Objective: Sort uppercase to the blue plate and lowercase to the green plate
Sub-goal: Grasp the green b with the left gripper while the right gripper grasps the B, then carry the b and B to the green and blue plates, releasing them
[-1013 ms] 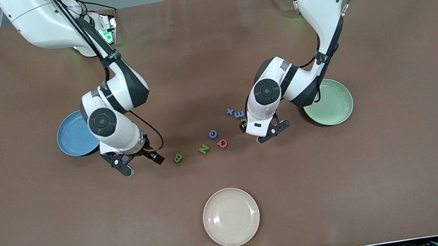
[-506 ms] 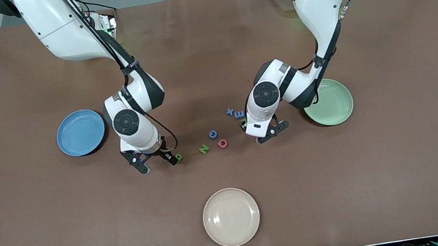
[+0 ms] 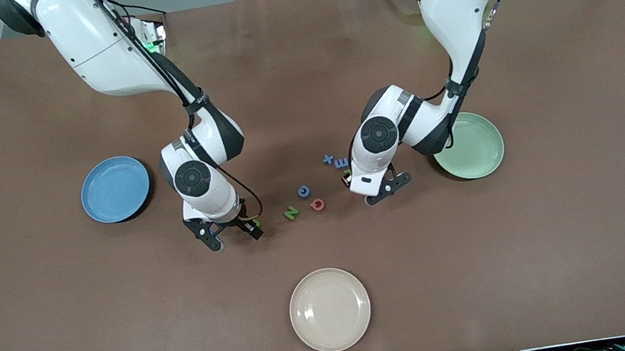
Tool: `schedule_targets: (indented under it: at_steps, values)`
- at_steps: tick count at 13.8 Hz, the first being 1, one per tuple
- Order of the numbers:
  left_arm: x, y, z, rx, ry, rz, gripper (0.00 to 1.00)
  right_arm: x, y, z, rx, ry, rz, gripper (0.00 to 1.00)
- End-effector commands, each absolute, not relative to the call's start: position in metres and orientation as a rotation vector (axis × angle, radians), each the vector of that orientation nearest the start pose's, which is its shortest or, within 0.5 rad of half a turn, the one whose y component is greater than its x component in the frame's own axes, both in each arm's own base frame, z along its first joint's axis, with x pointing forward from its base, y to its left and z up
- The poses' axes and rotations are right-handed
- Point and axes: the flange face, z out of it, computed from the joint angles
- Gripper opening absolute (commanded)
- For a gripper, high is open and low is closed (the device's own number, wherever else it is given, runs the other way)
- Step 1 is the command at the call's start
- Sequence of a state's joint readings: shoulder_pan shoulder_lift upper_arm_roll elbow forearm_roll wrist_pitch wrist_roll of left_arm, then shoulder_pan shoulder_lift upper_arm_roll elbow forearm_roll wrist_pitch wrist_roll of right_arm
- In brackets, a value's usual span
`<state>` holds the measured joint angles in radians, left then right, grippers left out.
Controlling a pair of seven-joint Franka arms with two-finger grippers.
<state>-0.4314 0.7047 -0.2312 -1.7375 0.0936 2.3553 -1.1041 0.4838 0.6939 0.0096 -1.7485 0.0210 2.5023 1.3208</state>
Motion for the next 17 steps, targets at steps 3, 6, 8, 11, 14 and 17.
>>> schedule_targets:
  at_steps: [3,6,8,11,14,17]
  values:
    - [0.525,-0.398,0.174,-3.068,-0.667,0.139,0.43,0.593,0.331,0.177,-2.809,1.270,-0.058,0.83]
    - [0.526,-0.397,0.175,-3.059,-0.707,0.138,0.30,0.595,0.332,0.176,-2.809,1.270,-0.058,0.73]
    - [0.528,-0.396,0.178,-3.057,-0.726,0.133,0.23,0.596,0.333,0.175,-2.809,1.270,-0.058,0.65]
    - [0.534,-0.385,0.199,-3.062,-0.730,0.108,0.20,0.596,0.332,0.173,-2.814,1.269,-0.054,0.55]
    - [0.534,-0.364,0.228,-3.060,-0.726,0.080,0.17,0.596,0.332,0.173,-2.817,1.266,-0.054,0.32]
    - [0.521,-0.334,0.252,-3.047,-0.602,0.090,0.17,0.596,0.331,0.173,-2.827,1.258,-0.050,0.15]
